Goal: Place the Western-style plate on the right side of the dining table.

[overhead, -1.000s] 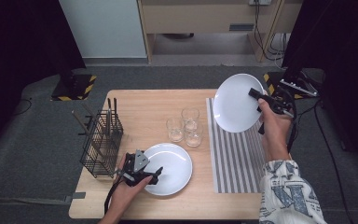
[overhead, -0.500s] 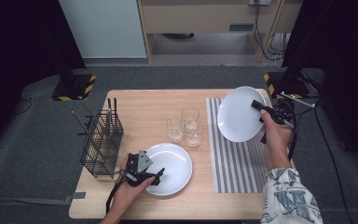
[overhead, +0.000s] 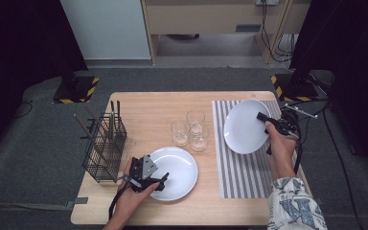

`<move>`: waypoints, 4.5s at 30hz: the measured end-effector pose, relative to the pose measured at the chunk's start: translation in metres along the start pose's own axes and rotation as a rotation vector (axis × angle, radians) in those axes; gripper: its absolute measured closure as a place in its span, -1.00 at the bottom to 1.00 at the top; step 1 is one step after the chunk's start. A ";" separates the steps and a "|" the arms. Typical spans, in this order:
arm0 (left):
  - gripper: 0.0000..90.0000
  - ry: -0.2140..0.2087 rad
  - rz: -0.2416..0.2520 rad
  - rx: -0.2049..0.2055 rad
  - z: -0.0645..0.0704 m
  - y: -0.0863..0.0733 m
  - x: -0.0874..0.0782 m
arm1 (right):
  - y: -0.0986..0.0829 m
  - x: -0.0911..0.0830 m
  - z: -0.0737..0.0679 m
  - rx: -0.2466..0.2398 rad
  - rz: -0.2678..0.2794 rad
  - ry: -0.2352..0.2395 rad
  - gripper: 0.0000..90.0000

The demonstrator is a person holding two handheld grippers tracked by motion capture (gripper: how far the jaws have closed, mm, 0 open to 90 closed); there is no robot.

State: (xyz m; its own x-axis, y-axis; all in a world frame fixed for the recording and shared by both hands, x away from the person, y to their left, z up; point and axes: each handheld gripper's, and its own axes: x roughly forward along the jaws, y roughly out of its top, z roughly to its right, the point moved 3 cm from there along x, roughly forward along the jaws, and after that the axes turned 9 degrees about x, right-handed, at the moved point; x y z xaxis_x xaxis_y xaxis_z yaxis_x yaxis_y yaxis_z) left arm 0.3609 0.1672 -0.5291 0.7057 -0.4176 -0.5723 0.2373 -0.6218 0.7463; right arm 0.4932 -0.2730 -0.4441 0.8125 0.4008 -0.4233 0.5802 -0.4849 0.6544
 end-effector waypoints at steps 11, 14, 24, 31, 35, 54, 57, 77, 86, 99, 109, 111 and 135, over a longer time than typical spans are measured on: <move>-0.91 0.001 0.002 -0.004 -0.002 0.000 -0.001 | -0.011 0.008 0.010 0.012 -0.016 -0.027 0.85; -0.91 0.002 0.003 -0.005 -0.002 0.000 -0.001 | -0.014 0.010 0.009 0.006 -0.023 -0.031 0.85; -0.91 0.004 0.004 -0.009 -0.004 -0.001 -0.002 | -0.018 0.015 0.005 0.005 -0.042 -0.020 0.85; -0.90 0.005 0.008 -0.019 -0.006 -0.001 -0.003 | -0.019 0.014 0.011 0.016 -0.041 -0.018 0.85; -0.90 0.006 0.008 -0.025 -0.007 -0.001 -0.004 | -0.019 0.012 0.016 0.025 -0.033 -0.011 0.85; -0.90 0.029 -0.006 -0.046 -0.013 -0.007 -0.007 | -0.027 0.007 0.050 -0.029 -0.080 -0.011 0.72; -0.90 0.028 -0.011 -0.049 -0.012 -0.008 -0.006 | -0.030 0.004 0.058 -0.016 -0.079 -0.006 0.70; -0.88 0.035 0.000 -0.042 -0.009 -0.007 -0.007 | -0.037 -0.002 0.079 -0.057 -0.098 -0.012 0.60; -0.88 0.032 -0.004 -0.041 -0.009 -0.007 -0.007 | -0.039 0.003 0.093 -0.027 -0.123 -0.013 0.54; -0.88 0.026 -0.007 -0.035 -0.008 -0.006 -0.007 | -0.042 0.008 0.102 -0.050 -0.152 -0.040 0.40; -0.88 0.027 -0.011 -0.034 -0.008 -0.007 -0.006 | -0.043 0.008 0.107 -0.082 -0.171 -0.045 0.31; -0.88 0.027 -0.012 -0.034 -0.008 -0.007 -0.006 | -0.043 0.007 0.107 -0.085 -0.173 -0.043 0.31; -0.88 0.029 -0.010 -0.031 -0.009 -0.007 -0.007 | -0.046 0.007 0.107 -0.129 -0.206 -0.069 0.16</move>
State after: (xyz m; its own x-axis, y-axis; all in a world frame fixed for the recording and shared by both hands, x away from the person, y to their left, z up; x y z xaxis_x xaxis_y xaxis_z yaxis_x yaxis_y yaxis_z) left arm 0.3607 0.1804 -0.5271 0.7224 -0.3916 -0.5699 0.2647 -0.6048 0.7511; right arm 0.4785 -0.3312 -0.5444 0.6826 0.4247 -0.5947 0.7253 -0.2939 0.6225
